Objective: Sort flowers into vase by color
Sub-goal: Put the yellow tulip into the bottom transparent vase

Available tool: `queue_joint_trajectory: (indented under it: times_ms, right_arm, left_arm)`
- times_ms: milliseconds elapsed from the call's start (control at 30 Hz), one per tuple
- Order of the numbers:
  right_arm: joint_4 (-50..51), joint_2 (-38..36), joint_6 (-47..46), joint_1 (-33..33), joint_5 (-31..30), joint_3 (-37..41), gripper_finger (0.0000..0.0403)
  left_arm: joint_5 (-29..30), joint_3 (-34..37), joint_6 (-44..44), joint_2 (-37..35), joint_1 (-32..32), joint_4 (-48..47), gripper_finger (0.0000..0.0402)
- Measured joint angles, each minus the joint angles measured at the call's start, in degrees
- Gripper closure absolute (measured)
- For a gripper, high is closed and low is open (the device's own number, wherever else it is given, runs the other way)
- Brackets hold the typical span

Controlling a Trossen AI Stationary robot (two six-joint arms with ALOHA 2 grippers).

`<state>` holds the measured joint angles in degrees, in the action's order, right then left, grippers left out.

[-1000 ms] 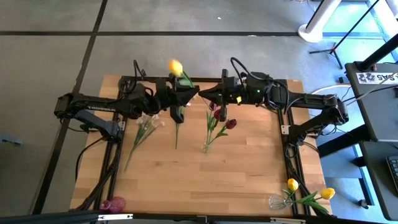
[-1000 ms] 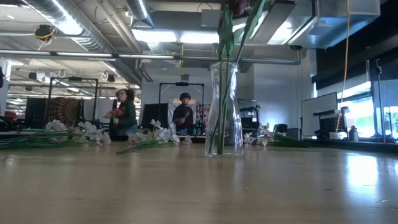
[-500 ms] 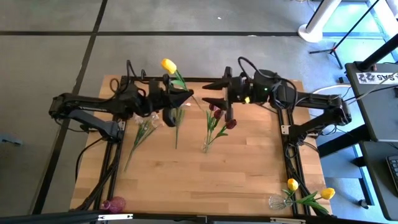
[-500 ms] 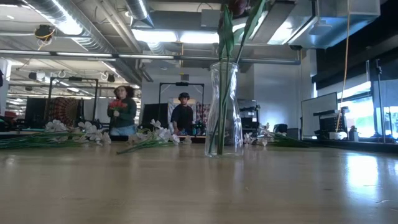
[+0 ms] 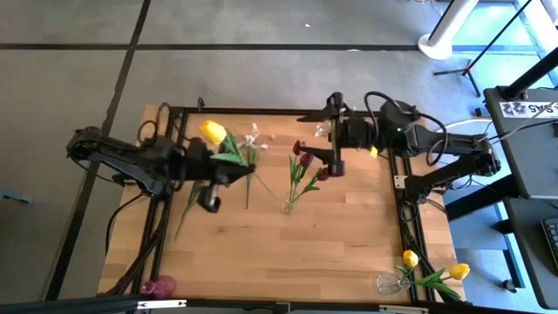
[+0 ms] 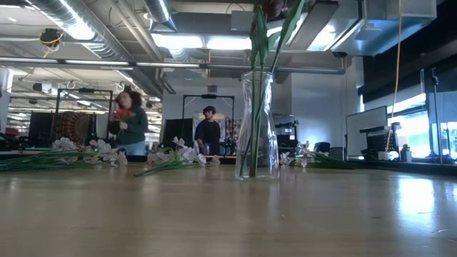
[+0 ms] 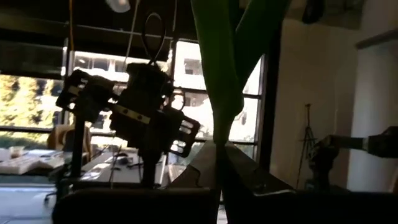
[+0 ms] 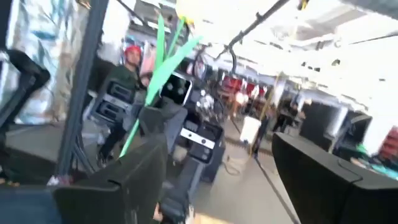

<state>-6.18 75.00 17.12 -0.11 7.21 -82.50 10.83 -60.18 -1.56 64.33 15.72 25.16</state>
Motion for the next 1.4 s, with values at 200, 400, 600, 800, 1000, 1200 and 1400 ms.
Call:
queue_joint_trajectory:
  times_ms: [200,400,600,800,1000,1200,1400]
  right_arm:
    - [-1.12,0.26,0.33,1.74,1.13,0.02,0.008]
    - [-1.82,2.41,2.22,4.43,-4.89,0.0,0.0064]
    - [-4.49,8.37,-1.06,7.01,-8.66,0.09,0.0064]
    - [-4.52,11.12,-7.79,7.74,-9.14,0.11,0.0119]
    - [-4.54,11.15,-10.9,7.59,-12.81,0.09,0.0231]
    - [-3.57,11.15,-11.48,7.62,-12.07,0.09,0.0336]
    - [-3.1,11.15,-12.68,7.59,-11.03,0.04,0.0389]
  left_arm:
    - [1.17,-0.02,1.05,-1.02,5.79,1.4,0.0401]
    - [14.61,-0.02,-1.14,2.48,7.42,-4.32,0.0401]
    - [21.22,-0.02,-4.33,8.48,5.63,-5.49,0.0401]
    - [27.87,0.02,-7.11,11.48,4.85,-6.4,0.0399]
    - [29.22,0.02,-6.63,11.48,5.02,-6.14,0.0397]
    - [29.13,0.02,-6.87,12.26,4.46,-6.85,0.0393]
    - [28.11,0.02,-6.15,12.21,3.74,-6.78,0.035]
